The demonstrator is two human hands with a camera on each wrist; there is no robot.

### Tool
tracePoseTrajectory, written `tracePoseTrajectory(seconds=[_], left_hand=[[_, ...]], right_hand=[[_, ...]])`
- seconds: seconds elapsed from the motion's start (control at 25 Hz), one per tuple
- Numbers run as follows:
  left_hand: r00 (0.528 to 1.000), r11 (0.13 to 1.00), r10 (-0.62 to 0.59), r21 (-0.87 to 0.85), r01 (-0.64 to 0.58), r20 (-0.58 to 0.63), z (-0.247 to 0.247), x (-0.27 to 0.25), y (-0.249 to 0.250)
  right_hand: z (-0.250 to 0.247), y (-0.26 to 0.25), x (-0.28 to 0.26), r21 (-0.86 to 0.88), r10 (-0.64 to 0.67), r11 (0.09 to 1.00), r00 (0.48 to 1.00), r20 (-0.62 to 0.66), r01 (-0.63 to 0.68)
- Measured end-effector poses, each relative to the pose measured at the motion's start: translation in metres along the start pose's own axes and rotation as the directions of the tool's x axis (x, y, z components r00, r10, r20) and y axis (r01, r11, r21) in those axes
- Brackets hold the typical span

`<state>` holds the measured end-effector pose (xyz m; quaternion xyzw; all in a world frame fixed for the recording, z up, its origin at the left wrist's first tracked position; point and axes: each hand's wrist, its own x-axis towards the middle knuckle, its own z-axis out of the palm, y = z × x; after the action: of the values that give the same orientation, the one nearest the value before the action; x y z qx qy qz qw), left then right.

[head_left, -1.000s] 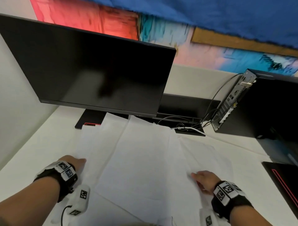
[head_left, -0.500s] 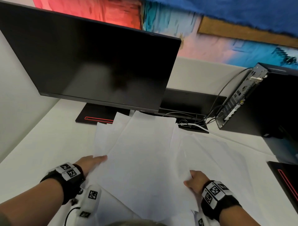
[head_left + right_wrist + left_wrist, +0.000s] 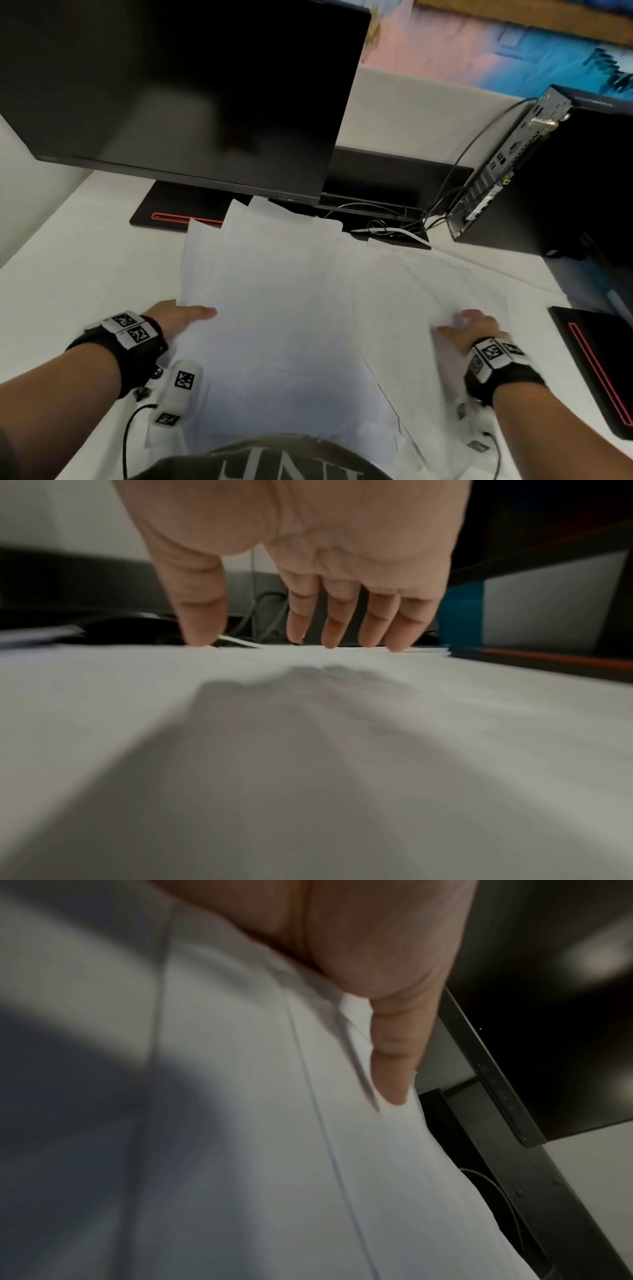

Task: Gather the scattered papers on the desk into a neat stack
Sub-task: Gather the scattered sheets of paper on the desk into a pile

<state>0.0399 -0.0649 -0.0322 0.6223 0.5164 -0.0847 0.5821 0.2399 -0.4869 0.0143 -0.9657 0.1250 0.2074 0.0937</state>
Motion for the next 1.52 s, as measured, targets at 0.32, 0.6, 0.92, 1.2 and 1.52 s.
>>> tracePoseTrajectory(seconds=[0.32,0.6,0.92,1.2,1.52], left_hand=[[0.998,0.984,0.068,0.164,-0.068,0.006,-0.001,0.007,-0.004],[0.996,0.988,0.071,0.131,-0.077,0.05,-0.006,0.011,-0.007],[0.989,0.981,0.14,0.128,-0.144,0.043,-0.003,0.009,-0.01],[0.99,0.982,0.129,0.132,-0.135,0.054,-0.003,0.013,-0.01],[0.991,0.967,0.131,0.215,-0.136,0.034,-0.005,0.005,-0.008]], right_hand=[[0.011,0.027,0.025,-0.374,-0.097,0.922,0.995,0.032,0.102],[0.003,0.027,0.011,-0.497,-0.058,0.86,0.989,0.133,0.117],[0.005,0.031,-0.001,-0.429,-0.144,0.876,0.967,0.209,0.223],[0.01,0.031,-0.018,0.426,0.171,0.885,0.982,0.075,-0.186],[-0.059,0.012,-0.054,0.339,-0.025,0.938,0.987,-0.16,0.079]])
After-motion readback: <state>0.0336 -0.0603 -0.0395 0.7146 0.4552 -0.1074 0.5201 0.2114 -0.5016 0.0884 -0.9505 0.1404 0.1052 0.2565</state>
